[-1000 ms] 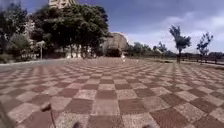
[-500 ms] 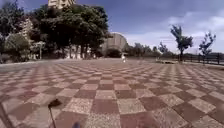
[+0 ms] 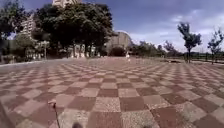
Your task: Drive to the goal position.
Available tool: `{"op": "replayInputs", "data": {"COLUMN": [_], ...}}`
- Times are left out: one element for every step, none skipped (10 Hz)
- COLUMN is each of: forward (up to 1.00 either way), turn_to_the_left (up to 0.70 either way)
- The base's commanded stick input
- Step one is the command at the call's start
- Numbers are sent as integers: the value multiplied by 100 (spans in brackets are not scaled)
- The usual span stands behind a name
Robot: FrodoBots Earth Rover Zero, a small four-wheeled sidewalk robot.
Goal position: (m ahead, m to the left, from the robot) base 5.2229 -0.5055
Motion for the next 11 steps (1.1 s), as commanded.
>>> {"op": "replayInputs", "data": {"forward": [70,70,70,70,70,70,70,70,70,70,70], "turn_to_the_left": [0,0,0,0,0,0,0,0,0,0,0]}}
